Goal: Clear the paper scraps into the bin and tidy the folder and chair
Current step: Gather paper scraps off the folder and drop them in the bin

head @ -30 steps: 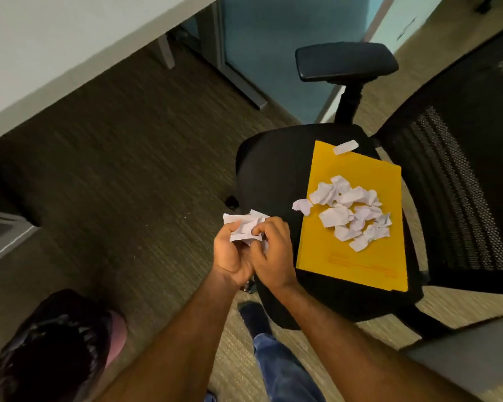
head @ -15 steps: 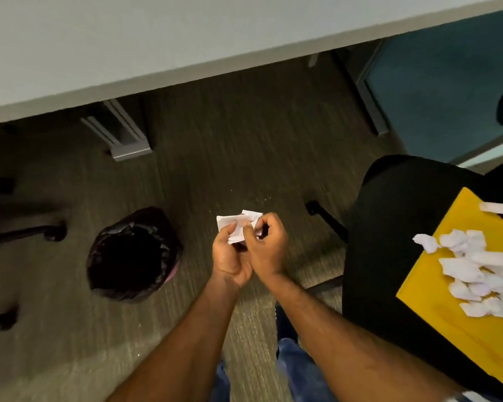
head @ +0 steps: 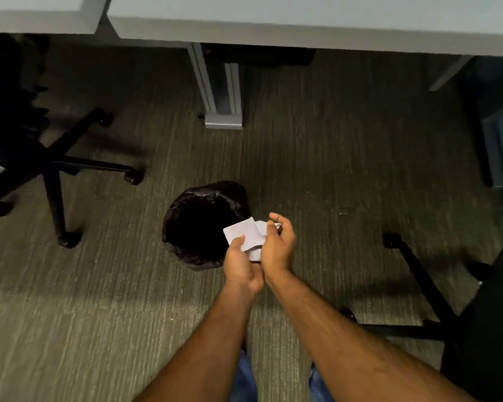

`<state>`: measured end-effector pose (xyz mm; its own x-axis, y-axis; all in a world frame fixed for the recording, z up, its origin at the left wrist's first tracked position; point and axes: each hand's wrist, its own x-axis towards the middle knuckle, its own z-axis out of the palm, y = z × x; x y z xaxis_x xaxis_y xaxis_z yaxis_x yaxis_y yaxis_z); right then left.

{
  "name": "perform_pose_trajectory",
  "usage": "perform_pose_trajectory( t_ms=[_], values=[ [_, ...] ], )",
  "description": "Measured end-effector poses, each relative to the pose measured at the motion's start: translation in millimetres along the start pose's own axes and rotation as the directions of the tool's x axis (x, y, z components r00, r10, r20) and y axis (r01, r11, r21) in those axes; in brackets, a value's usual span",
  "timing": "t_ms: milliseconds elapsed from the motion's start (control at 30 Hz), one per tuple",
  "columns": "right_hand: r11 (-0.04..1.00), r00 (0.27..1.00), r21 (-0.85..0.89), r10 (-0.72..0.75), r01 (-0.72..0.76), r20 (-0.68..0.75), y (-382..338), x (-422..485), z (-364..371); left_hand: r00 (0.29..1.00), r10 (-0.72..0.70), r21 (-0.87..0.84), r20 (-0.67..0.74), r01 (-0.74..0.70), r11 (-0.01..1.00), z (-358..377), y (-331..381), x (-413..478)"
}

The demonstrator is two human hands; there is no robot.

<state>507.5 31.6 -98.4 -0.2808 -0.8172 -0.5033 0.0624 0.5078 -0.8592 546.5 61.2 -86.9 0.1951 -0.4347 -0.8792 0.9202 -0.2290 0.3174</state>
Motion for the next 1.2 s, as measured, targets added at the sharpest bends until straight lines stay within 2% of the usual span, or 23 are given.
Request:
perform_pose_trajectory(
  t_ms=[133, 333, 400, 500, 667, 767, 833, 900, 1000, 1067, 1200],
  values=[
    [0.985, 0.987, -0.075, 0.158, -0.155, 0.036, 38.2, 4.0, 57.2, 0.984, 0.064, 0.011, -0.164, -0.063, 0.998, -25.6, 37.8, 47.3],
    [0.954, 0.950, -0.066, 0.297, -0.292, 0.094, 94.0, 33.9, 120.0, 0.985, 0.006, 0.012, -0.174, -0.004, 1.000, -58.6, 78.0, 117.1],
    [0.937, 0.928, -0.142, 0.340, -0.319, 0.154, 102.2, 37.6, 128.2, 0.980, 0.009, -0.009, -0.198, -0.011, 1.000, -70.1, 81.6, 134.6],
    [0.911, 0.912, -0.326, 0.338, -0.254, 0.234, 114.6, 44.9, 132.2, 0.983, 0.009, -0.014, -0.182, -0.012, 1.000, -86.2, 82.8, 149.9],
    [0.889, 0.870, -0.392, 0.375, -0.238, 0.321, 116.5, 50.3, 129.7, 0.987, 0.015, 0.010, -0.159, -0.014, 1.000, -112.6, 84.0, 166.4],
    [0.829, 0.874, -0.544, 0.354, -0.129, 0.333, 117.0, 52.0, 117.7, 0.975, -0.001, 0.037, -0.223, 0.010, 0.999, -126.4, 86.5, 166.0],
    [0.785, 0.877, -0.617, 0.334, -0.055, 0.346, 114.5, 50.8, 105.8, 0.968, -0.007, 0.097, -0.250, 0.032, 0.995, -134.3, 86.9, 161.7],
    [0.752, 0.876, -0.658, 0.345, -0.042, 0.338, 113.2, 52.2, 91.5, 0.959, 0.021, 0.221, -0.281, 0.044, 0.974, -139.2, 85.6, 156.3],
    [0.742, 0.878, -0.669, 0.344, -0.038, 0.332, 114.9, 57.6, 72.5, 0.955, 0.134, 0.471, -0.263, 0.006, 0.882, -135.7, 80.6, 146.9],
    [0.737, 0.877, -0.676, 0.331, -0.010, 0.348, 112.9, 62.3, 58.7, 0.957, 0.198, 0.646, -0.213, -0.014, 0.764, -129.6, 76.2, 143.6],
    [0.741, 0.878, -0.669, 0.355, -0.056, 0.320, 104.0, 65.7, 25.2, 0.979, 0.187, 0.868, -0.082, -0.022, 0.496, -124.0, 63.3, 154.5]
  ],
)
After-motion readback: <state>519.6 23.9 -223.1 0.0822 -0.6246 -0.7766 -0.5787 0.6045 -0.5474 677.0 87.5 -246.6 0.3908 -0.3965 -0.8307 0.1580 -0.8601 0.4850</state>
